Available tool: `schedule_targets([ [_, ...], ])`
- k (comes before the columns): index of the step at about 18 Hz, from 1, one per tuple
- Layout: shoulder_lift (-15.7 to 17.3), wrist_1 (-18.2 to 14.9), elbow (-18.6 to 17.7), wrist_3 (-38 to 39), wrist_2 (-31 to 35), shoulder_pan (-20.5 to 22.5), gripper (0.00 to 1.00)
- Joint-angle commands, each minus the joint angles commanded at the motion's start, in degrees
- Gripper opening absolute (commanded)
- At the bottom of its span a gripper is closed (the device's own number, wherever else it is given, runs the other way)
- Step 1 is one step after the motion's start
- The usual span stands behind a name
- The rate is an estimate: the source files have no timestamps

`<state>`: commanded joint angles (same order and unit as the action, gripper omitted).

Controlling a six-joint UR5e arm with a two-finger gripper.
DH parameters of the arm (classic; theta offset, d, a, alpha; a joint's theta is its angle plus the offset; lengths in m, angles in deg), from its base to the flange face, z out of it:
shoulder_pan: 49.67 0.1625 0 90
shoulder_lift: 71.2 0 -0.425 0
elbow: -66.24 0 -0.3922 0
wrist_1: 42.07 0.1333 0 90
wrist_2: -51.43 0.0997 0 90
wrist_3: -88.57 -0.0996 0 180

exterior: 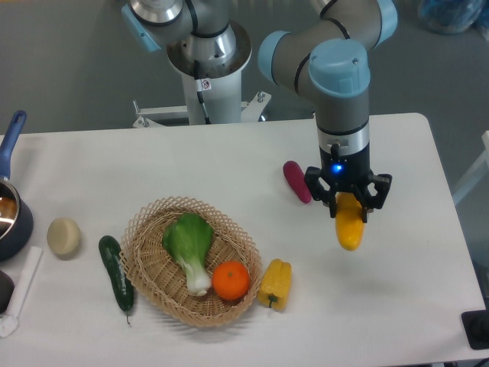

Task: Place the mango on the table

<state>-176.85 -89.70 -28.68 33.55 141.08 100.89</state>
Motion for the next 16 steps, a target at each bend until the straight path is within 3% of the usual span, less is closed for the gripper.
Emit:
schedule_targets([
  [5,-0.44,-0.09,0.0,0.0,0.09,0.0,0.4],
  [9,-3.68,0.35,0.0,0.17,0.61,-0.26,0.4],
  [16,-8.16,0.61,1.05,9.81,0.79,-0.61,0.41],
])
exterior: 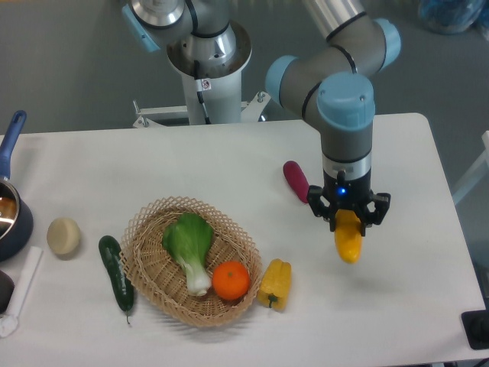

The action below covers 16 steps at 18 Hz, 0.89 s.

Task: Place the mango on the table

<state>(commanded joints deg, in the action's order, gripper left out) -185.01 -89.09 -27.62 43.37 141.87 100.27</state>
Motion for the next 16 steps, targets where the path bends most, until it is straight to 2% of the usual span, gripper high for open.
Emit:
schedule_targets([
  [3,-4.56,0.62,3.94,8.54,0.0,0.0,0.41],
  [8,-10.11,0.7,9.22,8.29,-0.52,0.26,0.41],
  [11,-12.48,0.79,9.58,7.15,-0.35,0.26,0.41],
  [16,-13.72,0.79,9.58,6.89,-0.35,0.09,0.41],
])
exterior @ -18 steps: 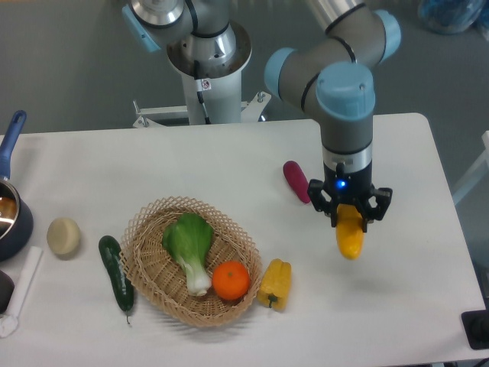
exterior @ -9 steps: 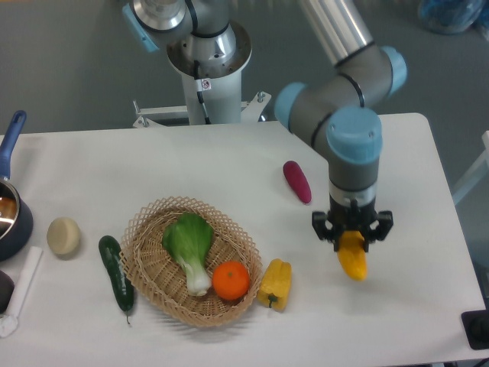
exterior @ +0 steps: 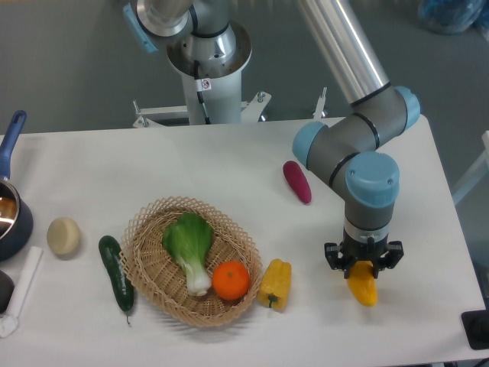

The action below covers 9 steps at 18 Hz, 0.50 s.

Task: Place the mango on the table

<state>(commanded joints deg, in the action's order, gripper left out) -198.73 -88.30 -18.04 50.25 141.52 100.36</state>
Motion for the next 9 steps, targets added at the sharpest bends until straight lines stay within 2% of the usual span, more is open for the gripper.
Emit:
schedule_targets([
  [4,0.0,0.0,-0.09,0.0,0.0,-0.09,0.42],
  [6,0.09,-0.09,0.0,0.0,0.0,0.0,0.48],
  [7,0.09,0.0,0.09,-0.17,0.0,-0.09,0.65],
  [8,0.09,0.09,0.44,-0.7,0.09,0.0,0.96],
  [9,0.17,0.0,0.79,-1.14,0.26,-0.09,1.0],
])
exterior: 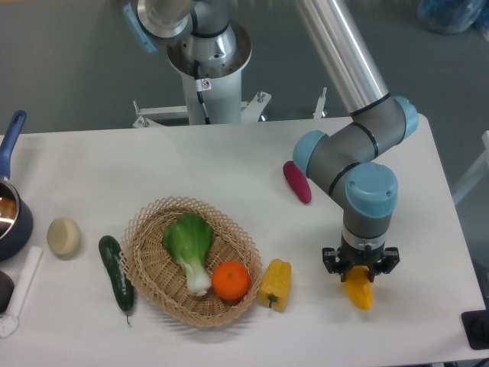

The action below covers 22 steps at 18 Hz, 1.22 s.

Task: Place the mango on the table

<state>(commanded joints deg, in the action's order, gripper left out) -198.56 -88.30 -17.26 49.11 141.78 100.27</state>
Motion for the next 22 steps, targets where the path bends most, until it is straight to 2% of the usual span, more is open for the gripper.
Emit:
schedule_targets([
  [3,1.31,0.09,0.27,-0.18,0.09,0.0,1.0],
  [7,3.51,0.09,3.33,-1.75,1.14,-0.09,1.0],
  [10,6.76,-0.52,4.22,-8.5,4.65,0.0,1.0],
  [13,10.53,-1.58,3.35,-17.55,5.98,0.61,1.0],
  [17,15.11,-8.77,1.42,-27.84,6.07,4.04,1.0],
  [18,16.25,-11.75,0.89,-33.52,6.41,5.35,1.0],
  [20,17.31,-12.74,0.45,-39.18,6.42,6.5,1.0],
  [22,18.28,-12.31,-0.78,-40.08,5.98,7.47,1.0],
])
